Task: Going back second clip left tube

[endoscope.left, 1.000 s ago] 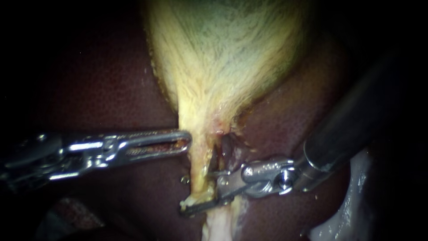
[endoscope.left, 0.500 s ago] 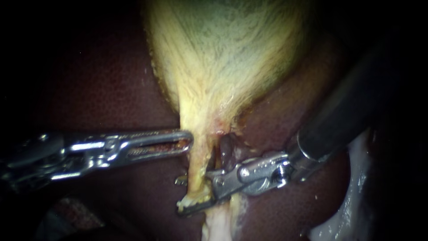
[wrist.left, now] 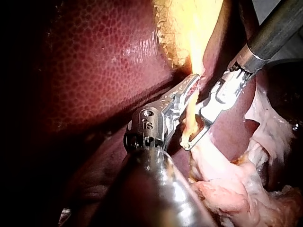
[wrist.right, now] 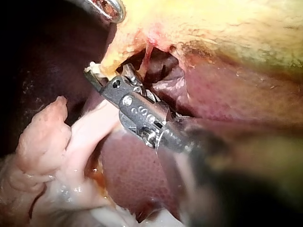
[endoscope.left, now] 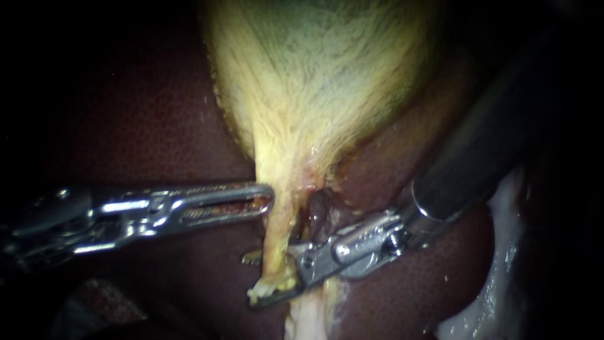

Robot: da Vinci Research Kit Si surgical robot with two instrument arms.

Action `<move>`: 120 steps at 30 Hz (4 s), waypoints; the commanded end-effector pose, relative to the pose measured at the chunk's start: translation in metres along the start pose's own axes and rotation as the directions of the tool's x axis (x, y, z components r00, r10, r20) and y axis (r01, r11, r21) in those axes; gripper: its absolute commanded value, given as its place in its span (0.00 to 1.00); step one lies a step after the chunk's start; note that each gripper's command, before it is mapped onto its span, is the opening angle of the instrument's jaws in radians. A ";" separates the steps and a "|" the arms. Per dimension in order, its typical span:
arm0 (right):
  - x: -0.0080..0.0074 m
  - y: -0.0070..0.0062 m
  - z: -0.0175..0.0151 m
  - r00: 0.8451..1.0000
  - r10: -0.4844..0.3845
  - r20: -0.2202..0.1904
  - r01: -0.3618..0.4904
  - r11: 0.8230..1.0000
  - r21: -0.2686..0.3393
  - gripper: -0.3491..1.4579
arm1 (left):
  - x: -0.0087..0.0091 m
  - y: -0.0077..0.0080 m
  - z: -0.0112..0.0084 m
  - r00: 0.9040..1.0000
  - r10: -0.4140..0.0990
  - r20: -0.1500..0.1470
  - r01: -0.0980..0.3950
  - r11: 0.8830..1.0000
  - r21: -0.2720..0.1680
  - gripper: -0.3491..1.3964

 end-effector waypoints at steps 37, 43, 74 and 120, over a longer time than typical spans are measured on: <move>-0.0003 0.0023 -0.0048 0.991 0.130 -0.045 -0.134 0.985 -0.111 0.50 | 0.0000 0.0002 -0.0001 1.000 0.000 -0.001 0.000 1.000 0.002 0.00; -0.0009 0.0028 -0.0057 0.987 0.153 -0.044 -0.158 0.973 -0.167 0.52 | 0.0000 0.0002 -0.0002 1.000 0.001 -0.001 -0.001 1.000 0.002 0.00; 0.0024 -0.0023 -0.0205 1.000 -0.029 -0.009 0.027 0.984 -0.178 0.52 | 0.0007 0.0008 -0.0001 1.000 0.011 0.003 -0.011 1.000 0.004 0.00; 0.0040 -0.0022 -0.0243 0.996 -0.083 0.022 0.086 0.973 -0.214 0.52 | 0.0031 0.0017 0.0064 0.999 0.017 -0.038 -0.017 1.000 0.005 0.00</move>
